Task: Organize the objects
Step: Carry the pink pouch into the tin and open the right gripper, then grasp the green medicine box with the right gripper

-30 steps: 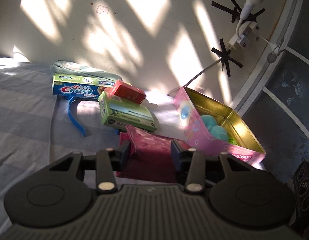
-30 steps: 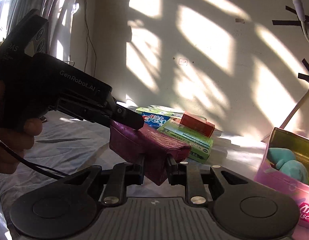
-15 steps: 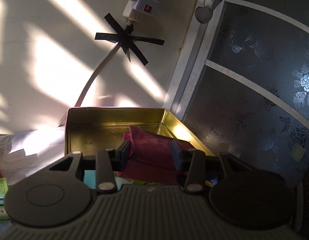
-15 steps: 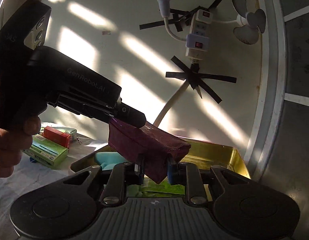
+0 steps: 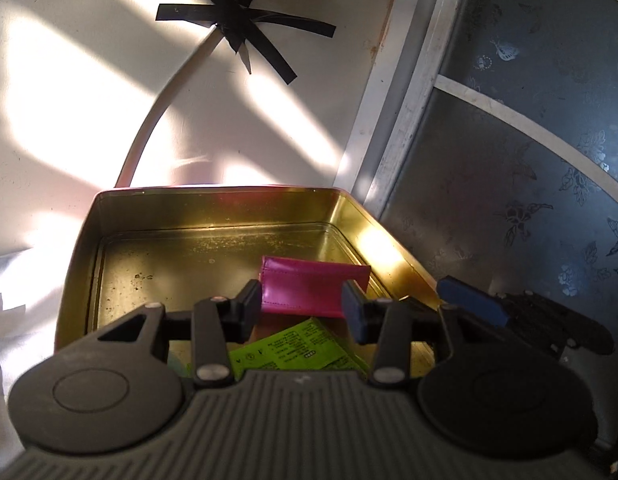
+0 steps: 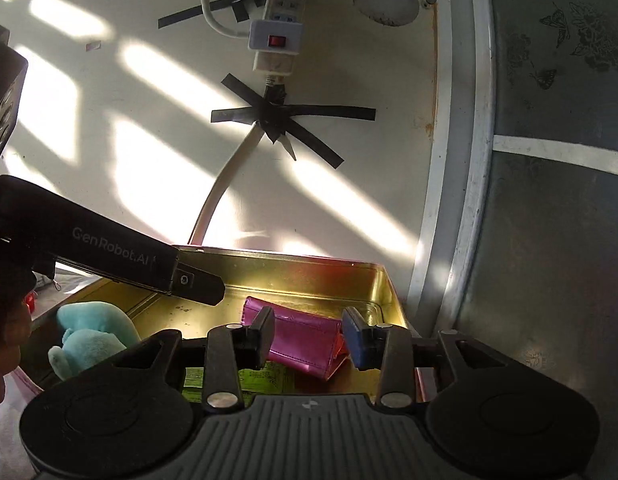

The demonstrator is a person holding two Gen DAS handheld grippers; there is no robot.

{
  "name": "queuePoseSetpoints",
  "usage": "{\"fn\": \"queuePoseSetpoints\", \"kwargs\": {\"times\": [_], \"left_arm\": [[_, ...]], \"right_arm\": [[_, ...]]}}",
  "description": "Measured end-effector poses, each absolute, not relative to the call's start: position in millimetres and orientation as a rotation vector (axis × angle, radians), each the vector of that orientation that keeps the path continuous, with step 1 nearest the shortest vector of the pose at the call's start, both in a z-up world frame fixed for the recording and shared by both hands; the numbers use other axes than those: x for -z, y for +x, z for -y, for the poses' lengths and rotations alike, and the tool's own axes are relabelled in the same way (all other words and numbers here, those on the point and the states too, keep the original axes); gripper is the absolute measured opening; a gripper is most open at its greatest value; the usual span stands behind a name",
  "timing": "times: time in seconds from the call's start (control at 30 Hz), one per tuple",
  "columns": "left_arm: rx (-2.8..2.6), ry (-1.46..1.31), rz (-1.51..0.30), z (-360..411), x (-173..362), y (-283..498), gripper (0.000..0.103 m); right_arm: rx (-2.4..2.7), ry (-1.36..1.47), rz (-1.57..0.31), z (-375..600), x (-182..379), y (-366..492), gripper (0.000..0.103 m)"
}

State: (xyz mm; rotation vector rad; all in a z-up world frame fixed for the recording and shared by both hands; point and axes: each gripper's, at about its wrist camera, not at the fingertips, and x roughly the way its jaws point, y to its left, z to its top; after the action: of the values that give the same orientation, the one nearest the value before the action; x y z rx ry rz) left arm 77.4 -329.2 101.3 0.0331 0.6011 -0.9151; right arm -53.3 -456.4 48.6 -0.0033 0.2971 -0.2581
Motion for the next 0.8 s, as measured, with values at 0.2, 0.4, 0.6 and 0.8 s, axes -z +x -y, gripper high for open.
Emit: {"fn": "queuePoseSetpoints", "kwargs": {"times": [0.2,0.4,0.6,0.8], "left_arm": [[0.887,0.094,-0.524,276.6,-113.4,35.9,0.048],[0.836,0.059,-0.495,198.0,-103.1,9.9,0.053],[0.642,0.065,-0.538,117.6,-69.1,10.7,0.053],[0.351,-0.047,-0.617,31.6,-42.1,40.9,0.053]], "right_arm": [[0.193,0.060,-0.229,429.8,-52.2,-83.8,0.036],[0.042,0.108,-0.136,394.0,-61.4,-116.3,0.036],[-0.184,0.093,-0.191,336.7,-63.5,-108.9,0.036],[-0.350,0.029,-0.355,263.0,-44.6,-73.4,0.036]]}}
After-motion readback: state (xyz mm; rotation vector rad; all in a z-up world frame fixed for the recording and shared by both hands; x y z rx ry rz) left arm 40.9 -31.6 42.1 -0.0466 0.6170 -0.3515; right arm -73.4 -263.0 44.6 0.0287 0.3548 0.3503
